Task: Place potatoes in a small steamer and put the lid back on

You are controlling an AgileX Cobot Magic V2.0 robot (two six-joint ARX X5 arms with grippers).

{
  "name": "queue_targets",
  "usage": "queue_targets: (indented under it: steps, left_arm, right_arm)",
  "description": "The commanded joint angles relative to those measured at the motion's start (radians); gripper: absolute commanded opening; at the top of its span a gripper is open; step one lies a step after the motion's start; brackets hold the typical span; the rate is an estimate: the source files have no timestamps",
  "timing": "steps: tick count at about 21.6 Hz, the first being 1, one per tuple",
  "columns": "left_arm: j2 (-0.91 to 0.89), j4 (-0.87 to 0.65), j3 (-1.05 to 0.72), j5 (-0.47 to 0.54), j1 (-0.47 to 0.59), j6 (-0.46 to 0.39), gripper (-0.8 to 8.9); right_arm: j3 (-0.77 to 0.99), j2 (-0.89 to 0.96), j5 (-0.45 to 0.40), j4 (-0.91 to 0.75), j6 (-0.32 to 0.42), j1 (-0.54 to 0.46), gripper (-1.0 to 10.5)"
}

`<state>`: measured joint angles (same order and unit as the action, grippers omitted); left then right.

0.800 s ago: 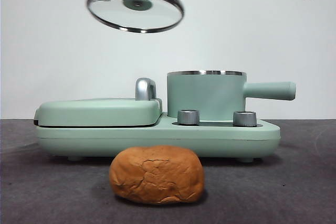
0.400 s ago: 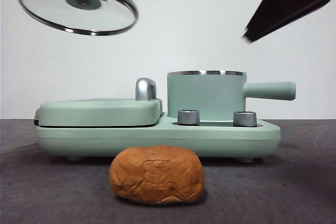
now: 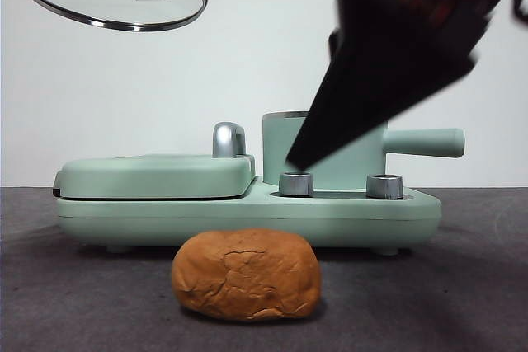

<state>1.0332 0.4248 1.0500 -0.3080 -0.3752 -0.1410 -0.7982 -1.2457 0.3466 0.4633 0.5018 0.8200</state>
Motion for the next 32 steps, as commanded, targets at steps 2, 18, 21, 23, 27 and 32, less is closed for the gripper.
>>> queue_targets:
  steps: [2, 18, 21, 23, 27, 32]
  left_arm:
    - [-0.001, -0.027, 0.017, 0.002, -0.002, 0.005, 0.10]
    - [-0.001, -0.016, 0.017, 0.002, -0.002, 0.004, 0.10]
    - [-0.001, -0.005, 0.017, 0.002, -0.002, 0.003, 0.10]
    - [-0.001, 0.006, 0.017, 0.002, -0.002, 0.000, 0.10]
    - [-0.001, 0.007, 0.017, 0.002, -0.002, 0.000, 0.10]
    - [-0.001, 0.005, 0.017, 0.002, -0.002, 0.000, 0.10]
  right_arm:
    - [-0.018, -0.089, -0.001, -0.053, 0.011, 0.011, 3.3]
    - [-0.018, -0.303, -0.008, -0.208, -0.079, 0.011, 3.0]
    - [-0.018, -0.303, -0.007, -0.190, -0.195, 0.011, 2.1]
    - [-0.018, -0.290, -0.007, -0.154, -0.274, 0.011, 2.1]
    - [-0.042, -0.186, -0.008, -0.028, -0.446, 0.006, 2.1]
    - [-0.207, -0.062, -0.084, 0.327, -0.595, -0.038, 2.1]
